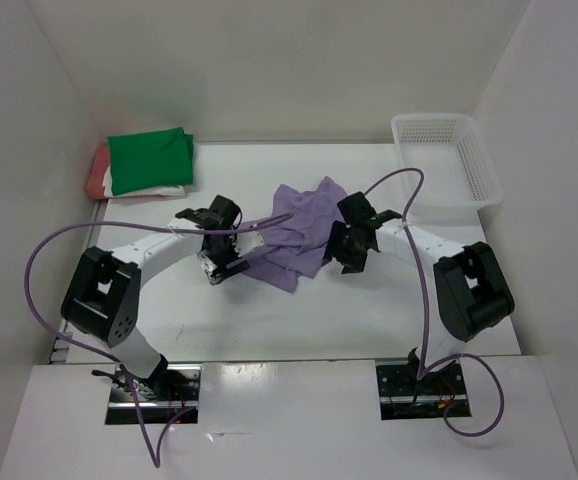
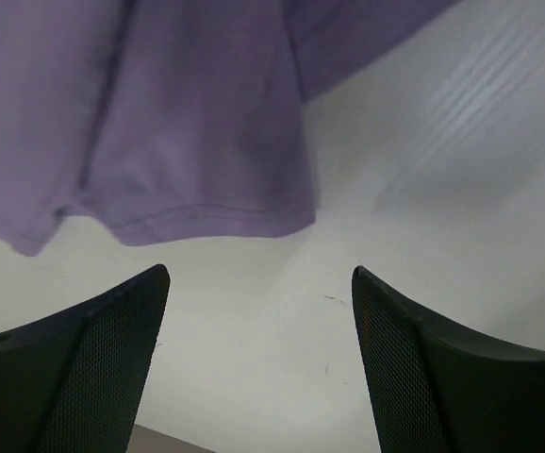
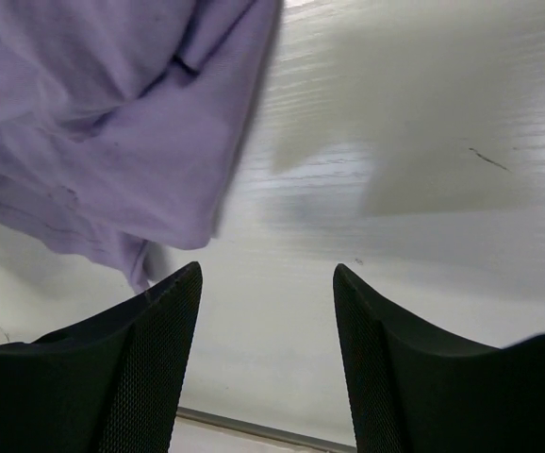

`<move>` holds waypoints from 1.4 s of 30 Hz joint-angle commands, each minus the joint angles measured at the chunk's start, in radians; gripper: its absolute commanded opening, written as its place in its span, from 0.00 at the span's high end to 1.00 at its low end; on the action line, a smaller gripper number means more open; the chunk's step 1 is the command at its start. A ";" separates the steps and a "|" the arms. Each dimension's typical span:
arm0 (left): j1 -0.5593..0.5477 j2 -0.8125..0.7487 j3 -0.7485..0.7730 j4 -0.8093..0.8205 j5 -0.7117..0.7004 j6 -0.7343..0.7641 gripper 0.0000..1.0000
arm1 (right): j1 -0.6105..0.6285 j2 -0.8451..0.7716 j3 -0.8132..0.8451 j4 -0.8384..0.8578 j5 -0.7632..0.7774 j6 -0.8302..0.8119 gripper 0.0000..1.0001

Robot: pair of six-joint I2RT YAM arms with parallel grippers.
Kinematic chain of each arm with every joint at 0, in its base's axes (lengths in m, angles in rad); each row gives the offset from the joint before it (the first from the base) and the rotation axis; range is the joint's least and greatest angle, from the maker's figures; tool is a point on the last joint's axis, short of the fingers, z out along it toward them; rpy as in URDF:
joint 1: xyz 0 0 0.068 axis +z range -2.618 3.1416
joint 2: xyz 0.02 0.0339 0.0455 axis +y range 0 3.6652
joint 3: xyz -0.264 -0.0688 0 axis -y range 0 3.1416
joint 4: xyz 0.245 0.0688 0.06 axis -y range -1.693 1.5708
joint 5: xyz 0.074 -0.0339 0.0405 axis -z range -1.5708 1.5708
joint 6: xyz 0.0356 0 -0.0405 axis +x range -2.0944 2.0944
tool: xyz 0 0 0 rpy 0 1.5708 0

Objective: Fold and stack the t-shirts
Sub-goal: Flatten out the tshirt

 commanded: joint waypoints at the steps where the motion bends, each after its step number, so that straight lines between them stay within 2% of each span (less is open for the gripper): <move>1: -0.001 0.038 -0.036 0.024 0.005 0.025 0.15 | 0.038 -0.002 0.047 0.014 0.015 0.018 0.36; 8: -0.021 0.148 -0.024 0.097 -0.015 -0.042 0.17 | 0.164 0.067 0.065 0.066 -0.042 0.074 0.33; 12: -0.021 0.187 -0.013 0.115 -0.024 -0.065 0.45 | 0.207 0.148 0.115 0.086 -0.072 0.085 0.30; 13: -0.021 0.197 -0.013 0.115 -0.024 -0.065 0.57 | 0.221 0.168 0.144 0.086 -0.072 0.085 0.30; 15: -0.021 0.197 -0.013 0.115 -0.033 -0.074 0.69 | 0.230 0.228 0.171 0.086 -0.086 0.085 0.30; 16: -0.021 0.197 -0.013 0.115 -0.033 -0.074 0.83 | 0.230 0.262 0.191 0.086 -0.110 0.085 0.30; 17: -0.021 0.197 -0.003 0.115 -0.033 -0.074 0.89 | 0.230 0.276 0.201 0.086 -0.123 0.076 0.30; 20: -0.008 0.178 0.020 0.094 -0.033 -0.085 1.00 | 0.230 0.309 0.232 0.097 -0.189 0.056 0.49; 21: 0.007 0.164 0.030 0.080 -0.022 -0.085 1.00 | 0.230 0.328 0.241 0.097 -0.198 0.056 0.61; 22: 0.027 0.164 0.059 0.051 -0.004 -0.085 1.00 | 0.230 0.328 0.241 0.097 -0.198 0.046 0.90; 23: 0.041 0.148 0.080 0.034 -0.004 -0.085 1.00 | 0.230 0.328 0.252 0.077 -0.198 0.045 1.00; 26: 0.100 0.089 0.169 -0.017 -0.004 -0.073 1.00 | 0.192 0.248 0.225 0.057 -0.187 0.033 1.00; 27: 0.151 0.054 0.192 -0.017 -0.015 -0.073 1.00 | 0.152 0.212 0.212 0.057 -0.209 0.007 1.00; 30: 0.229 0.018 0.292 -0.061 -0.024 -0.034 1.00 | 0.068 0.078 0.192 -0.040 -0.218 -0.086 1.00; 33: 0.230 0.018 0.343 -0.098 -0.024 -0.022 1.00 | 0.028 0.000 0.203 -0.204 -0.207 -0.189 1.00; 36: 0.230 0.027 0.352 -0.120 -0.010 -0.022 1.00 | 0.027 -0.057 0.174 -0.342 -0.264 -0.260 1.00; 39: 0.239 0.036 0.341 -0.120 -0.019 -0.031 1.00 | 0.018 -0.143 0.165 -0.492 -0.177 -0.272 1.00; 42: 0.257 0.046 0.330 -0.095 -0.062 -0.031 1.00 | -0.073 -0.247 0.204 -0.573 -0.143 -0.300 1.00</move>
